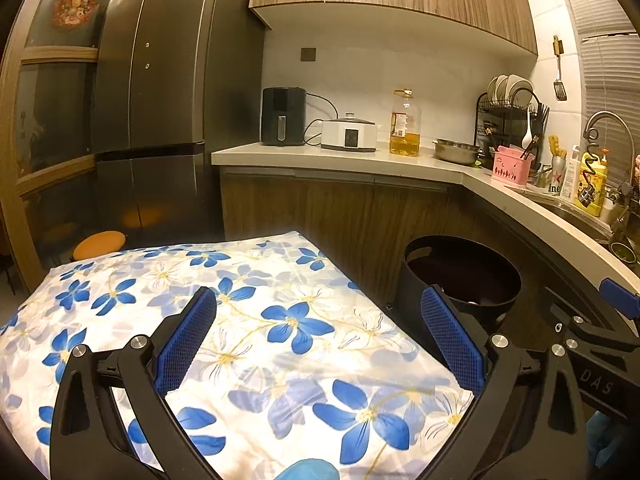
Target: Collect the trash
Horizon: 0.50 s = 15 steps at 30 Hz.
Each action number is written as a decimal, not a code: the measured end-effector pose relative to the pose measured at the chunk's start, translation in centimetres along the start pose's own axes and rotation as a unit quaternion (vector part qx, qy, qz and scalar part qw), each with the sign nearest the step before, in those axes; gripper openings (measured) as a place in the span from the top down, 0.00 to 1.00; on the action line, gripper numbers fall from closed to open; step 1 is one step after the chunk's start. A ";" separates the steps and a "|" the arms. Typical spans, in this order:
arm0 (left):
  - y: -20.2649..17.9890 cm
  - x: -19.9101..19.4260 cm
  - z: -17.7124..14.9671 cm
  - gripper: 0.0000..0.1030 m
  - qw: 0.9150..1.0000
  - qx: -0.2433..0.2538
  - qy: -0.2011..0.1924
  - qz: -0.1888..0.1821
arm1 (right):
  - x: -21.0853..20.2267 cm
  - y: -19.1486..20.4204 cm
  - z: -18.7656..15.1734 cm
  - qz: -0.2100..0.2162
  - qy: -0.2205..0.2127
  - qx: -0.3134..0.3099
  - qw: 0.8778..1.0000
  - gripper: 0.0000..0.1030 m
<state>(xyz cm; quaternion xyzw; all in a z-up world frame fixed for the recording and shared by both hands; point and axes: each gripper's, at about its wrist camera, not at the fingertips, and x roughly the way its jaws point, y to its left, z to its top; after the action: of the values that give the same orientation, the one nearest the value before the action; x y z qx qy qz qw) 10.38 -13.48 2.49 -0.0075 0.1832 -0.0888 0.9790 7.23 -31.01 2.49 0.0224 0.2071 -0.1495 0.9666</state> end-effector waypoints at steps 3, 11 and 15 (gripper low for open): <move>0.3 -0.9 -0.4 0.05 1.000 0.000 0.001 -0.001 | -1.1 0.4 -0.6 0.002 -0.003 -0.003 1.000 0.05; 0.7 -2.6 -1.4 0.05 1.000 -0.001 -0.001 -0.003 | -3.2 0.6 -1.4 0.001 -0.008 -0.005 1.000 0.05; 0.9 -3.4 -1.8 0.05 1.000 -0.001 -0.002 -0.004 | -4.0 1.0 -1.8 0.001 -0.010 -0.009 1.000 0.05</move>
<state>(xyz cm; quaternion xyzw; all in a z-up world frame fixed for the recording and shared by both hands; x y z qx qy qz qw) 6.78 -11.92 1.95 -0.0096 0.1812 -0.0930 0.9790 3.30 -28.76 2.43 0.0127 0.1986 -0.1471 0.9689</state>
